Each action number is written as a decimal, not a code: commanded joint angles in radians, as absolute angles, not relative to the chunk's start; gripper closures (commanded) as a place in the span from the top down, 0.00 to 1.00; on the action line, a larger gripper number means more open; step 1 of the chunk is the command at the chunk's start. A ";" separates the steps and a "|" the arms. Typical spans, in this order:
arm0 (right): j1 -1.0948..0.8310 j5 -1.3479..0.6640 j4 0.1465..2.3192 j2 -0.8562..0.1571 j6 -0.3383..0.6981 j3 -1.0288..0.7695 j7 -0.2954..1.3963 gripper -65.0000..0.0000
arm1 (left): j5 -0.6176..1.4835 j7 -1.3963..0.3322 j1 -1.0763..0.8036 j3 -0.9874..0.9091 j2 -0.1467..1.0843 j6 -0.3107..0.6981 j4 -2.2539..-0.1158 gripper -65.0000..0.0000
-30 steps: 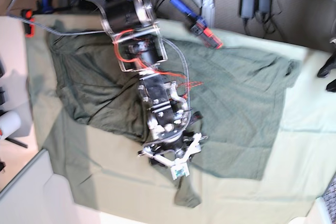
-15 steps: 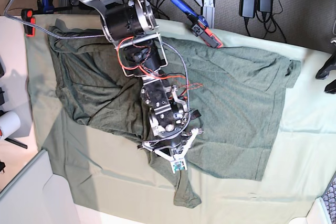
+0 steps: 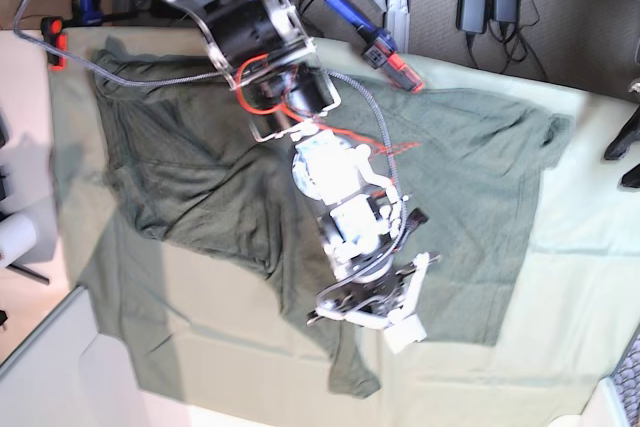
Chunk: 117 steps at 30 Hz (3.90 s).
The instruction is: Fold the T-shirt properly
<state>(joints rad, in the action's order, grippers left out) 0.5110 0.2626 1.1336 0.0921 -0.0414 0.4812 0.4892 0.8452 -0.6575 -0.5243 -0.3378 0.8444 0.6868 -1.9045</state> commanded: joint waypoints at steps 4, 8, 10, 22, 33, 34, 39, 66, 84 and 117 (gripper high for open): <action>0.503 0.273 1.165 0.097 -0.050 0.464 0.461 0.00 | 0.854 -0.640 -0.519 -0.349 0.864 0.698 -1.916 0.50; 0.502 0.262 1.121 0.097 -0.049 0.405 0.412 0.37 | 0.855 -0.648 -0.519 -0.349 0.864 0.698 -1.916 0.50; 0.506 0.262 1.069 0.097 -0.049 0.360 0.361 0.55 | 0.856 -0.648 -0.519 -0.349 0.864 0.698 -1.916 0.50; 0.565 0.296 0.783 0.096 -0.140 0.260 0.235 0.56 | 0.879 -0.648 -0.518 -0.349 0.864 0.698 -1.916 0.50; 0.564 0.311 0.804 0.098 -0.139 0.267 0.236 0.00 | 0.878 -0.648 -0.518 -0.349 0.864 0.698 -1.916 0.50; 0.562 0.311 0.818 0.098 -0.139 0.274 0.243 0.00 | 0.876 -0.648 -0.518 -0.349 0.864 0.698 -1.916 0.50; 0.542 0.311 0.932 0.099 -0.139 0.335 0.321 0.00 | 0.870 -0.647 -0.518 -0.349 0.864 0.698 -1.916 0.50; 0.047 0.439 1.562 -0.022 -0.139 0.619 0.537 0.00 | 0.778 -0.555 -0.249 -0.160 0.743 0.698 -1.916 0.57; -0.030 0.485 1.610 -0.016 -0.210 0.617 0.575 0.48 | 0.601 -0.496 0.279 0.302 0.458 0.698 -1.505 0.57; -0.031 0.012 1.737 -0.168 -0.114 -0.201 0.640 0.48 | 0.345 -0.331 0.513 0.352 0.124 0.619 -0.890 0.57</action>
